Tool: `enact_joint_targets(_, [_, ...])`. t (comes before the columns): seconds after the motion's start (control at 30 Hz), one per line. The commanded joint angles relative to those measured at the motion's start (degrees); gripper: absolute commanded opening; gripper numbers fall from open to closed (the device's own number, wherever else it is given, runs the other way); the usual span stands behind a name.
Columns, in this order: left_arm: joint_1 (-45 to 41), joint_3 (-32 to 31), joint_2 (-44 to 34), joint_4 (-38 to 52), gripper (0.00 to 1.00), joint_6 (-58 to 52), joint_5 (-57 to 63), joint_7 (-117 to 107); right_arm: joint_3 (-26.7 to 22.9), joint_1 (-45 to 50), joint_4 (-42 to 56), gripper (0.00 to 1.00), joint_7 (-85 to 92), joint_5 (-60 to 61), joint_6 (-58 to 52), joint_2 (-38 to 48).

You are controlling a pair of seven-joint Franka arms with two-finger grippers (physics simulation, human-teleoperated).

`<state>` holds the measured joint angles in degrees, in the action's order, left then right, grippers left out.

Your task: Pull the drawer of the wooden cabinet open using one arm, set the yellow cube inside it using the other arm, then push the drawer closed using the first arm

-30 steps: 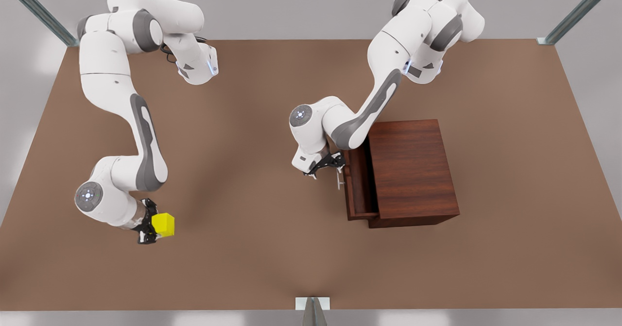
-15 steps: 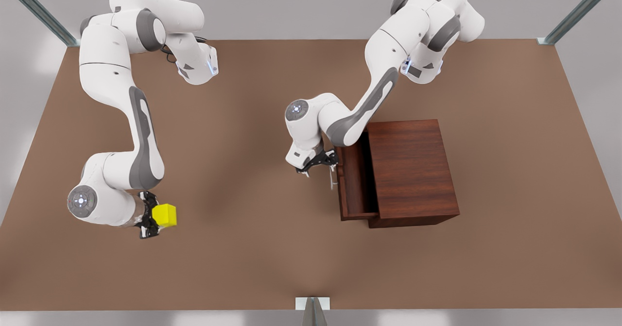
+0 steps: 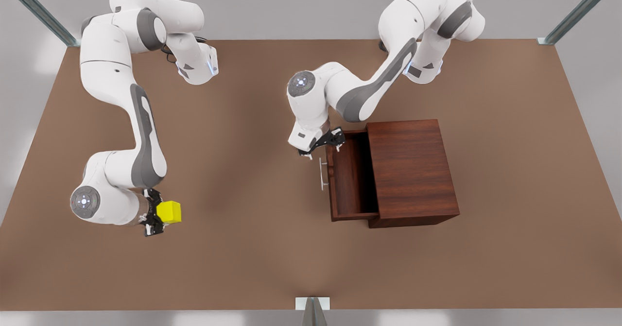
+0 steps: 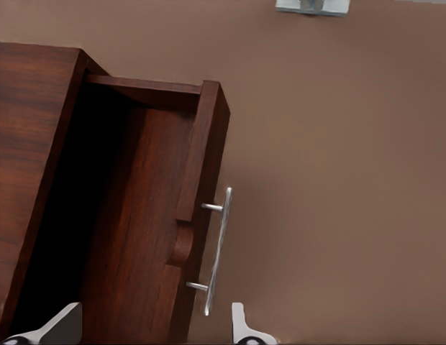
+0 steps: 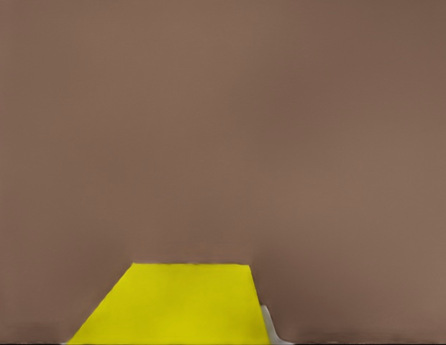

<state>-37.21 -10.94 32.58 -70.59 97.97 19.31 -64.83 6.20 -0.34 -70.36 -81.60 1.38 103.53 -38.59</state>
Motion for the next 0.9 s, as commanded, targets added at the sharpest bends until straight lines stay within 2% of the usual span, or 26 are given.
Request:
enact_joint_targets(0.0, [3.80, 0.04, -1.98, 0.11, 1.00, -15.60, -4.71, 19.28, 2.05, 0.08, 1.37, 0.57, -10.06, -0.06, -3.59, 0.09])
enact_joint_targets(0.03, [12.48, 0.13, -6.81, -0.86, 1.00, -18.76, -10.05, 31.65, 4.52, 0.17, 2.07, 0.57, -13.57, -0.15, -4.12, 0.09])
enact_joint_targets(0.1, [24.79, 0.13, -10.95, -2.17, 1.00, -23.34, -15.96, 48.10, 5.14, 2.27, 2.25, 0.57, -18.67, -0.06, -4.04, 0.09])
enact_joint_targets(0.13, [32.36, 0.22, -13.76, -6.38, 1.00, -20.47, -20.09, 53.49, 5.14, 4.82, 3.82, 0.57, -22.63, -0.06, -4.04, 0.00])
enact_joint_targets(0.17, [36.32, 0.65, -23.58, -21.29, 1.00, -7.22, -20.45, 58.13, 5.84, 6.76, 4.89, 0.57, -25.71, -0.06, -4.04, -0.09])
enact_joint_targets(0.2, [41.16, 0.92, -26.43, -22.68, 1.00, -4.35, -20.71, 63.78, 8.82, 6.85, 4.89, 0.57, -28.96, 0.02, -3.33, -0.17])
enact_joint_targets(0.23, [41.78, 0.83, -22.57, -12.48, 1.00, -11.91, -20.36, 63.96, 11.46, 6.93, 5.06, 0.57, -32.39, 0.02, -3.16, -0.17])
enact_joint_targets(0.27, [42.31, 0.83, -20.80, -10.09, 1.00, -12.27, -20.27, 64.39, 13.05, 8.07, 7.08, 0.57, -35.73, 0.02, -3.07, -0.53])
enact_joint_targets(0.33, [42.04, 0.83, -19.75, -10.00, 1.00, -10.25, -17.63, 63.25, 13.92, 11.42, 7.70, 0.57, -42.58, 0.02, 0.09, -0.97])
enact_joint_targets(0.4, [44.68, 1.09, -19.31, -10.53, 1.00, -9.99, -22.91, 61.85, 17.62, 12.12, 7.70, 0.57, -48.56, 0.02, 3.52, -2.11])
enact_joint_targets(0.57, [44.50, 1.01, -19.22, -11.05, 1.00, -10.87, -23.00, 61.93, 17.88, 20.91, 10.34, 0.57, -61.75, 0.02, 11.34, -5.27])
enact_joint_targets(0.87, [44.07, 0.74, -19.22, -11.50, 1.00, -12.01, -23.00, 61.67, 17.36, 29.17, 14.64, 0.57, -68.34, 0.02, 20.40, -10.54])
